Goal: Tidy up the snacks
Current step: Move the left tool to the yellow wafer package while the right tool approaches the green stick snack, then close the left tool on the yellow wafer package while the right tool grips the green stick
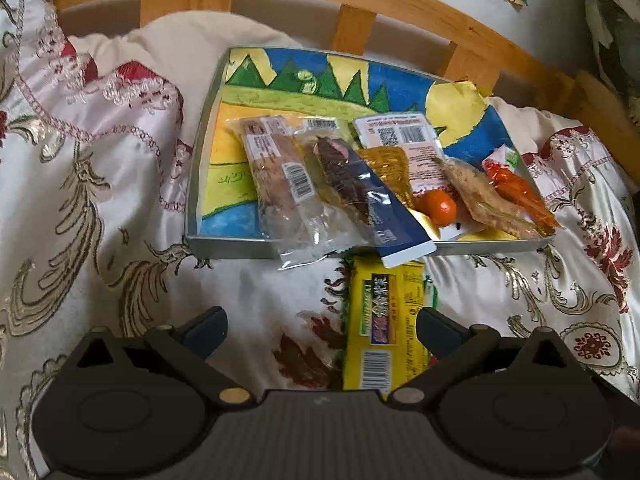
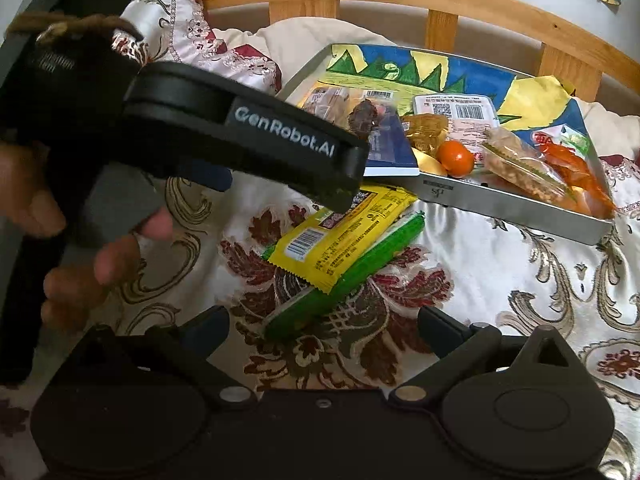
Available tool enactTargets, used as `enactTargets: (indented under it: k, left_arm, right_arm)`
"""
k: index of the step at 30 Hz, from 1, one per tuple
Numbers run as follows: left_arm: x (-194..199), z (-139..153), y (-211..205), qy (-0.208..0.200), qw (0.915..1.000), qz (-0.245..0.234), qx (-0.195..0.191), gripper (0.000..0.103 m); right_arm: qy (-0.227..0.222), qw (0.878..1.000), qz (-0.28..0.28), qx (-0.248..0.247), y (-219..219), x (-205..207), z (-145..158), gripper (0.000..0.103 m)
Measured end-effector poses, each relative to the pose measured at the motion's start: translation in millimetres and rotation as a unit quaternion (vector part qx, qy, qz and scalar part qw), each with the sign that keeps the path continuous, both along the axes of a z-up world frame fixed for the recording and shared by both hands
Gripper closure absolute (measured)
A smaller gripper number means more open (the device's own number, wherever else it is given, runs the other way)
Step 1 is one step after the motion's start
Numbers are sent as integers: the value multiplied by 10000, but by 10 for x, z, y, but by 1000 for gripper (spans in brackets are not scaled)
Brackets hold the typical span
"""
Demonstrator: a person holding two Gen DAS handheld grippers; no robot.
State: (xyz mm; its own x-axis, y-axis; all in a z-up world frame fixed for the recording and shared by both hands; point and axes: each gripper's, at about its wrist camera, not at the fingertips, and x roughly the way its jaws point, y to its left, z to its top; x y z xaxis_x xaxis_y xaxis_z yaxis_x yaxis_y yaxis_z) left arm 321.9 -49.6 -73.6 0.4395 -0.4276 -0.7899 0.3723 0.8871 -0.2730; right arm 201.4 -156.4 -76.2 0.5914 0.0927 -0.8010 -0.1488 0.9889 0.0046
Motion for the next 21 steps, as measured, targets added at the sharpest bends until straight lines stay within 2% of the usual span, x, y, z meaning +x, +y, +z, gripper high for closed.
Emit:
enactTargets:
  k: [3, 8, 9, 11, 13, 16, 19, 21]
  left_arm:
    - [42, -74, -15, 231, 9997, -75, -92, 1]
    - [23, -132, -132, 361, 9985, -360, -196, 1]
    - [18, -131, -162, 317, 9985, -418, -151, 1]
    - [14, -137, -215, 278, 9984, -487, -8, 6]
    - [10, -139, -253, 250, 9982, -490, 255, 14]
    - [-8, -117, -280, 183, 9971, -556, 481, 20]
    - [-37, -95, -281, 151, 9962, -573, 645, 27]
    - [-39, -77, -275, 146, 9959, -542, 709, 27]
  right_arm:
    - [-13, 9999, 45, -97, 55, 45, -67, 4]
    - [81, 10000, 26, -17, 71, 64, -133, 21]
    - [104, 9999, -3, -16, 62, 55, -136, 22]
    - [89, 9998, -143, -49, 46, 29, -126, 33]
    - [125, 9995, -278, -43, 17, 12, -111, 35]
    - [153, 9984, -502, -192, -37, -49, -70, 41]
    - [169, 9957, -741, -532, -113, -120, -21, 43]
    - [105, 9922, -964, -784, -190, -160, 22, 44]
